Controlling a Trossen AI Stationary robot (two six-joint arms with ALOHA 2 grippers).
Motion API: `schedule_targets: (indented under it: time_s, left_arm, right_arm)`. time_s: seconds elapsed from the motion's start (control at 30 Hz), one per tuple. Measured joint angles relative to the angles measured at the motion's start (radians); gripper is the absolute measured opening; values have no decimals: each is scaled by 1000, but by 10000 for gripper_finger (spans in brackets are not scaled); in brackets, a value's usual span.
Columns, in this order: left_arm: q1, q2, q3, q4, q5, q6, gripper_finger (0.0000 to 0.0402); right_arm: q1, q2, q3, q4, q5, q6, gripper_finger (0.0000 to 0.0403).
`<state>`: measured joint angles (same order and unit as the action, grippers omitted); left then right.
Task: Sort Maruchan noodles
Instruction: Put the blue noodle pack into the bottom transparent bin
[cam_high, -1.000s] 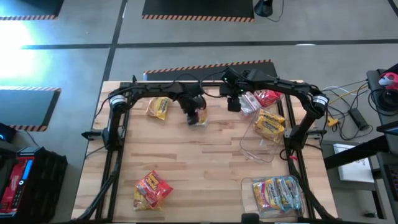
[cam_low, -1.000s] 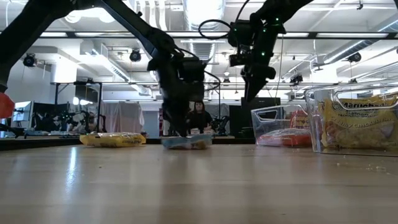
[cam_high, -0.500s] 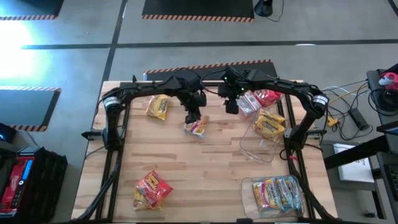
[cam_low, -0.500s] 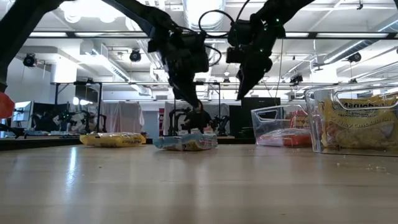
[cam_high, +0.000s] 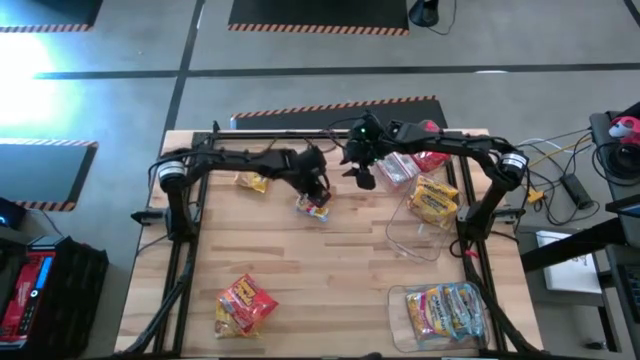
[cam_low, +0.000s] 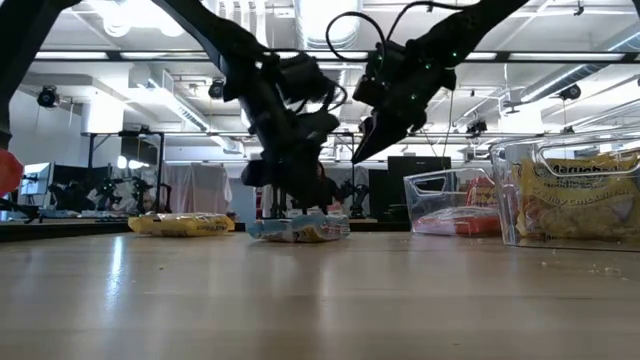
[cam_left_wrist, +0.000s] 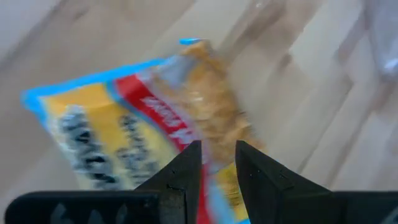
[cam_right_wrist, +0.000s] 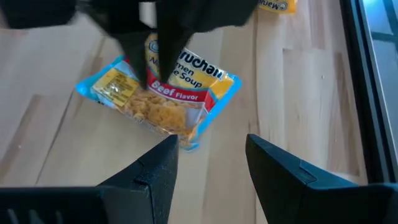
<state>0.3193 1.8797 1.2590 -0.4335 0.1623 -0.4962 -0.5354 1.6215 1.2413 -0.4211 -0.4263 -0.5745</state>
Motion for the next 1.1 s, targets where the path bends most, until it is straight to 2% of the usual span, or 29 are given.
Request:
schedule_targets:
  time_s: [0.13, 0.3, 0.43, 0.53, 0.77, 1.1]
  left_arm:
    - [-56, 1, -5, 51, -134, -154, 81]
    - [-92, 15, -4, 17, -289, -296, 81]
    - [-99, 20, -30, 14, -333, -375, 81]
    - [-104, 29, -41, 20, -337, -361, 80]
    - [-111, 42, -24, 19, -306, 12, 80]
    - [-108, 44, -16, 13, -298, 660, 80]
  right_arm:
    - [0, 0, -9, 12, 0, -14, 176]
    - [0, 0, -10, 9, 0, -2, 176]
    - [0, 0, -10, 7, 0, 6, 176]
    - [0, 0, -10, 4, 0, 11, 176]
    - [-1, -13, -9, -19, 8, -25, 176]
    - [-2, -19, -8, -24, 9, -28, 176]
